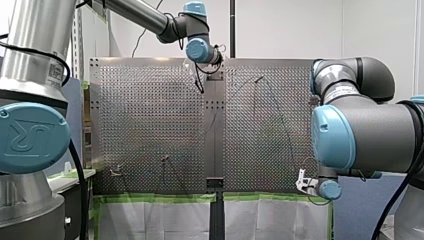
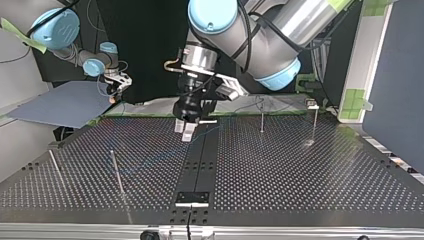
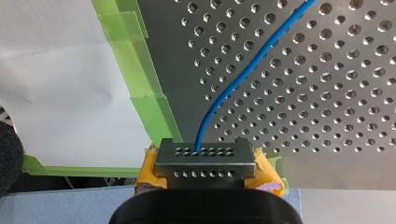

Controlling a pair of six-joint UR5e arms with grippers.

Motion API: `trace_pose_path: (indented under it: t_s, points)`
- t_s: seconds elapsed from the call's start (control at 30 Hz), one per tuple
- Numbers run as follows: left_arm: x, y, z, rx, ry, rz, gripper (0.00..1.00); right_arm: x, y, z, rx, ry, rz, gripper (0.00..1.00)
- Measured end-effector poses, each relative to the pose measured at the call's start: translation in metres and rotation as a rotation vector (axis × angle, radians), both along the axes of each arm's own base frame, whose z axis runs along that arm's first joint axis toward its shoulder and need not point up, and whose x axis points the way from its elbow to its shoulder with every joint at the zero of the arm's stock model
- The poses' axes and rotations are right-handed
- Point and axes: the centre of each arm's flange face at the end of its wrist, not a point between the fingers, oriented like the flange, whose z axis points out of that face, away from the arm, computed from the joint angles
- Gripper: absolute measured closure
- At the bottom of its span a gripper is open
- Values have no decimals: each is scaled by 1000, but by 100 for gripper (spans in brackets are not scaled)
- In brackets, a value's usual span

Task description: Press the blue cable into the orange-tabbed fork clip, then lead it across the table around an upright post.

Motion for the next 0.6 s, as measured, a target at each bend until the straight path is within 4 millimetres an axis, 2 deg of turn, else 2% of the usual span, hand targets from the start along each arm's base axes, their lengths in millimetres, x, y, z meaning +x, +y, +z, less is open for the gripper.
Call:
trace_pose_path:
  t_s: [0.6]
  points:
    - [-6, 15, -67, -13, 42, -4, 1, 3, 0, 0, -2, 4, 7, 100]
